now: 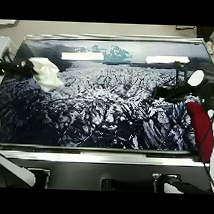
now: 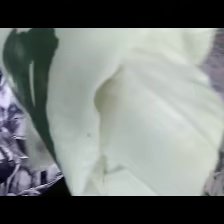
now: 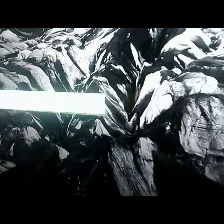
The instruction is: Fold the clothes and pants, and hang the long-sleeved shirts on hangers.
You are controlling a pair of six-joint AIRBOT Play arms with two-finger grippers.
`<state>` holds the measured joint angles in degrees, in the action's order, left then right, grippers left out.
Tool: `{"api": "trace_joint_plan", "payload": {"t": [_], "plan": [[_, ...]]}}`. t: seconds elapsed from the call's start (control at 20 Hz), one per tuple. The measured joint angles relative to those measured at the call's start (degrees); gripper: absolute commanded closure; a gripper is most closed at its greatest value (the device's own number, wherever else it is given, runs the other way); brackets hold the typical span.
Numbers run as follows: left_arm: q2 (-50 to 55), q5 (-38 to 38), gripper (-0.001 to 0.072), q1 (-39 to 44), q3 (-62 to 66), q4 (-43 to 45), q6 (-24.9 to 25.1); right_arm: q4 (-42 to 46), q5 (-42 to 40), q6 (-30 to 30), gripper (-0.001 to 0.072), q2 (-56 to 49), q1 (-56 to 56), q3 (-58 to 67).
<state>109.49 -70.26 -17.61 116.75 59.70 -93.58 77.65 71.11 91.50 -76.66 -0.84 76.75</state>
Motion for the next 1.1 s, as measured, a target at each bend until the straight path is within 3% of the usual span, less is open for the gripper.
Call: {"api": "trace_joint_plan", "payload": {"t": [0.25,0.4,0.5,0.7,0.95,1.0,1.05,1.1], "plan": [[-23.3,1.1,0.0687,12.6,-2.1,-3.0,10.2,4.9,0.9,-0.4,0.0041,3.5,0.0,3.3],[-34.8,1.7,0.0687,25.2,-5.8,-1.2,11.3,6.4,1.8,-0.4,0.0041,7.0,0.0,4.7],[-39.0,1.9,0.0687,34.3,-9.0,2.8,9.5,6.8,3.4,-0.4,0.0041,9.3,0.0,5.1],[-41.1,2.3,0.0687,49.4,-20.7,7.9,6.8,7.6,7.9,-0.4,0.0041,12.9,0.0,5.4],[-33.9,6.0,0.0664,56.3,-37.7,10.2,5.9,8.3,11.7,-0.4,0.0041,13.9,0.0,5.4],[-31.5,6.6,0.0378,56.2,-39.1,10.4,5.9,8.3,12.0,-0.1,0.0041,13.7,0.0,5.4],[-29.1,6.9,-0.0013,55.8,-39.6,10.3,5.8,8.3,12.1,0.1,0.0041,13.4,0.0,5.4],[-26.8,6.5,-0.0005,55.1,-39.3,10.3,5.7,8.3,12.4,0.3,0.004,12.8,0.0,5.4]]}}
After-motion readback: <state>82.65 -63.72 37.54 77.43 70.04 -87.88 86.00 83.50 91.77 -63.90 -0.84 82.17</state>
